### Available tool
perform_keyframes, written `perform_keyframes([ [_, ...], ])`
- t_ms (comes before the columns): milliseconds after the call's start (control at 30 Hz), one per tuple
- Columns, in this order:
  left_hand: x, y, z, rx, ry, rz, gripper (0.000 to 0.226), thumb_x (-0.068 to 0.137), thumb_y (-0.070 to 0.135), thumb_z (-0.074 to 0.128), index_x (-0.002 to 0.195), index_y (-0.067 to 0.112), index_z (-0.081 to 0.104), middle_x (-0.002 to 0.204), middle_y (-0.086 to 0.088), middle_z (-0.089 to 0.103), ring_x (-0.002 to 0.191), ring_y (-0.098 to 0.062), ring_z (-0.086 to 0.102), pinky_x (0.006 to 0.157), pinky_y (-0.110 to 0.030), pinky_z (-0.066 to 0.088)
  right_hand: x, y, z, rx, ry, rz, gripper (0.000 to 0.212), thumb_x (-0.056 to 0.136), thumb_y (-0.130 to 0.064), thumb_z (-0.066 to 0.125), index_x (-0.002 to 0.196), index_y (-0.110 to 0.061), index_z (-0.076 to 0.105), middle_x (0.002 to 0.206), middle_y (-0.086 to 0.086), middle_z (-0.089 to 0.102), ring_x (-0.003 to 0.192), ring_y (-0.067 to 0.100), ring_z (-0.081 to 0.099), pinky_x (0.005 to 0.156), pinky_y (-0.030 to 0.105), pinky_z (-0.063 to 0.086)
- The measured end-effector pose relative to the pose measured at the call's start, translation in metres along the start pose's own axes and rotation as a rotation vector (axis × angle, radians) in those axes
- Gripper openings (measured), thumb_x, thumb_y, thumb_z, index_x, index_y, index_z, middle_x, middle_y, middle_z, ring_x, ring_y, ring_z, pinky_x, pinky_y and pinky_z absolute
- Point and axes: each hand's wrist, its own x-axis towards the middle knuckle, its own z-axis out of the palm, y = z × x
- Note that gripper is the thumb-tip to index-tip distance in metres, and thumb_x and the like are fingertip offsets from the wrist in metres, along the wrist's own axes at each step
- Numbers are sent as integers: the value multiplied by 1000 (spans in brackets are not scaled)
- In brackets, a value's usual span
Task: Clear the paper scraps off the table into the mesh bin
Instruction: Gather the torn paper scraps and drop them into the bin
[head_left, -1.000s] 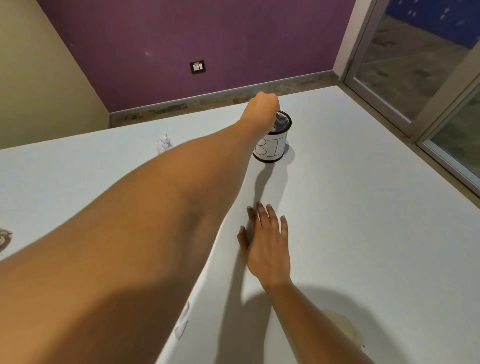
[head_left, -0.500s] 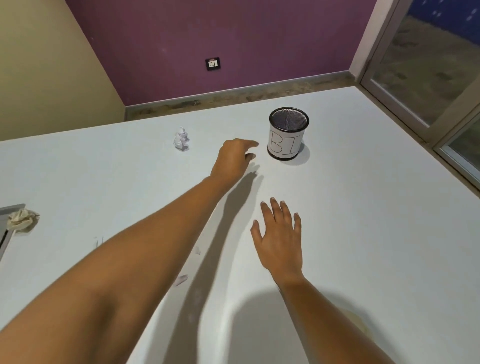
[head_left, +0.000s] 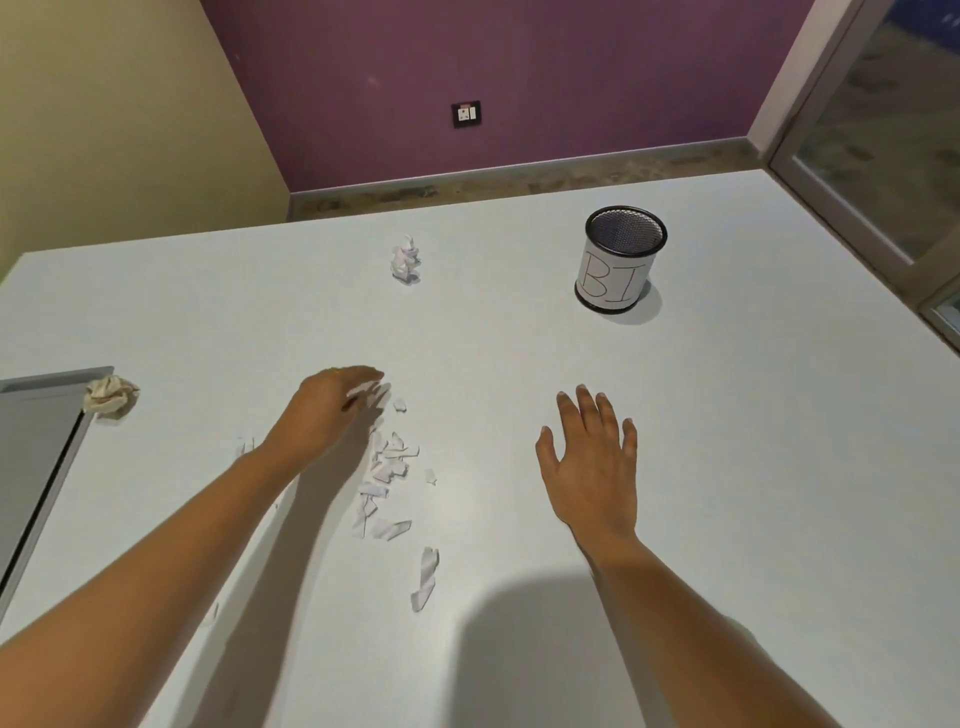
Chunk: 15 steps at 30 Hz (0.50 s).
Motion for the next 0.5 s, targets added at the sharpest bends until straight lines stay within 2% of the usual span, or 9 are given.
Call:
perform_keyframes([
  [100, -8, -8, 5, 8, -163, 145, 53, 86, -17, 40, 136, 1, 40, 145, -16, 39, 137, -27, 36, 111, -29, 25, 0, 0, -1, -9, -2, 1, 50, 97, -40, 31, 144, -22, 31, 155, 0, 27, 145, 18, 19, 118, 44, 13],
  [167, -11, -11, 8, 34, -280, 217, 60, 84, -20, 34, 140, 1, 32, 147, -17, 36, 142, -26, 26, 117, -31, 21, 0, -1, -2, -11, 0, 2, 50, 97, -40, 31, 144, -22, 31, 155, 0, 27, 145, 19, 20, 118, 44, 13],
  [267, -13, -13, 10, 62, -349, 256, 61, 83, -22, 32, 140, 0, 32, 131, -27, 51, 138, -28, 32, 110, -7, 15, 0, -2, -2, -12, 5, 3, 50, 97, -39, 32, 143, -21, 32, 155, 0, 28, 145, 19, 20, 118, 44, 13],
  [300, -13, -13, 10, 76, -361, 263, 60, 85, -20, 33, 140, 2, 33, 135, -24, 49, 139, -26, 31, 110, -7, 16, -1, -2, -2, -9, 8, 5, 50, 97, -39, 32, 143, -21, 32, 154, 0, 28, 145, 19, 21, 118, 44, 13],
  [400, -15, -15, 8, 117, -382, 270, 52, 91, -8, 42, 140, 8, 37, 152, -11, 29, 142, -22, 25, 114, -27, 25, -1, -1, -2, -20, 7, 5, 50, 97, -39, 32, 143, -22, 32, 154, 0, 28, 144, 19, 21, 118, 44, 13],
  [500, -17, -17, 9, 154, -365, 234, 51, 90, -6, 47, 138, 10, 40, 151, -9, 29, 138, -28, 30, 113, -35, 29, 0, -1, -2, -27, 1, 3, 50, 97, -40, 31, 144, -22, 30, 155, 0, 27, 145, 18, 20, 118, 44, 13],
])
